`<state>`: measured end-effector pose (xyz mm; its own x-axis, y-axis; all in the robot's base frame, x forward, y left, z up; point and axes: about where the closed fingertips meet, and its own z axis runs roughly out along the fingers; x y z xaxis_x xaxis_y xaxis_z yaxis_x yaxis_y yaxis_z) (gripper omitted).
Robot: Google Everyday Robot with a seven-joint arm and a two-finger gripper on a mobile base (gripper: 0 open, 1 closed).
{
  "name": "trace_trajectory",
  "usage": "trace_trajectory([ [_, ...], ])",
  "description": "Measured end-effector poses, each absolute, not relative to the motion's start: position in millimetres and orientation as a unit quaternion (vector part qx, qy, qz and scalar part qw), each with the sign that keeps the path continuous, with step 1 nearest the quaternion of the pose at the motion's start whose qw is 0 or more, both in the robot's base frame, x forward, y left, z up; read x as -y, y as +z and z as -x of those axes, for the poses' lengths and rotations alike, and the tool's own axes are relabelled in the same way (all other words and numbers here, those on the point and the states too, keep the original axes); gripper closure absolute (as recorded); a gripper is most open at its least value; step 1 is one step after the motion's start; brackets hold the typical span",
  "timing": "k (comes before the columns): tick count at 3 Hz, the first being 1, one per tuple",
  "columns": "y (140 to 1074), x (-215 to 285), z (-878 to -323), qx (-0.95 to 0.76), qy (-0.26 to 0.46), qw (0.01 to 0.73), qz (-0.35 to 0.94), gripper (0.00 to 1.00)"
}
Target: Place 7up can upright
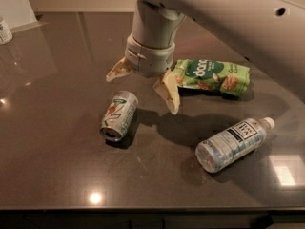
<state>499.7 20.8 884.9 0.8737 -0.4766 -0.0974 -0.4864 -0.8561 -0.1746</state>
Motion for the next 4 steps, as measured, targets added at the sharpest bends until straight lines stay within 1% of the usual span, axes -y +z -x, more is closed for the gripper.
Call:
trace_trajectory([
  [2,863,-38,-483,-0.204,0.031,0.078,0.975,0.00],
  [4,849,-52,-479,-0.177,0.024,0.058,0.982,0.00],
])
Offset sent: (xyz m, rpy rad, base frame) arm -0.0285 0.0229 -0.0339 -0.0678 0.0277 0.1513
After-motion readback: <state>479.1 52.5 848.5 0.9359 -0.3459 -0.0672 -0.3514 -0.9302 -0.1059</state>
